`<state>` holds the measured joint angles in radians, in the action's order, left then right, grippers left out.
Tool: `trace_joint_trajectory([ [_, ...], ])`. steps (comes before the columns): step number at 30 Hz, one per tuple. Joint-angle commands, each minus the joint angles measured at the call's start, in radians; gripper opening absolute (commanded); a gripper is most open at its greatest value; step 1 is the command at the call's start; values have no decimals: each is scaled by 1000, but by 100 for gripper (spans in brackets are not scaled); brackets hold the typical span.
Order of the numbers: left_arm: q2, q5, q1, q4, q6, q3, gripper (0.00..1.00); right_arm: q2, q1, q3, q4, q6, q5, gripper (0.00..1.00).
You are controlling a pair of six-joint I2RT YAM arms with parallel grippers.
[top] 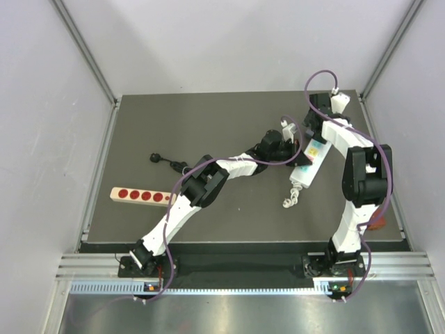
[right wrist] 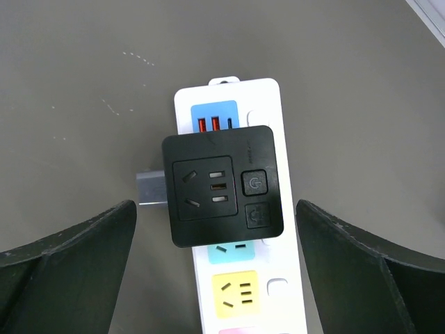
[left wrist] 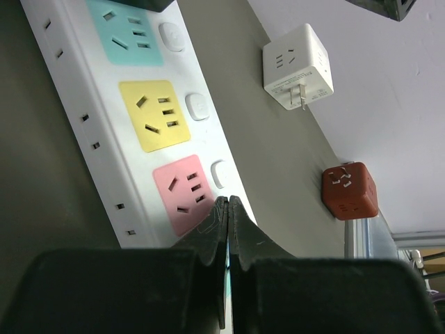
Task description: Pull the plug off the socket
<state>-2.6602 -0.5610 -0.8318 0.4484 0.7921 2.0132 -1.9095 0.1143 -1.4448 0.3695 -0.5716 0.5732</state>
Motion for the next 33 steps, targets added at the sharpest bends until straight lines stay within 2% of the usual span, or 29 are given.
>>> trace_joint_trajectory([
  [1, -41, 0, 2, -20, -7, 7, 0, 1, -10, 11, -63, 12, 14, 96],
  [24, -64, 4, 5, -47, -7, 16, 0, -19, -57, 66, -121, -5, -58, 66],
  [27, -72, 3, 5, -47, 5, 22, 0, -20, -57, 66, -130, -5, -65, 57],
  [30, -79, 0, 11, -42, 22, 24, 0, -22, -57, 64, -135, -5, -73, 43],
  [31, -81, 1, 11, -42, 25, 24, 0, -23, -57, 63, -135, -5, -76, 34],
  [33, -86, 9, 13, -45, 32, 24, 0, -22, -59, 63, -139, -5, -87, 24],
])
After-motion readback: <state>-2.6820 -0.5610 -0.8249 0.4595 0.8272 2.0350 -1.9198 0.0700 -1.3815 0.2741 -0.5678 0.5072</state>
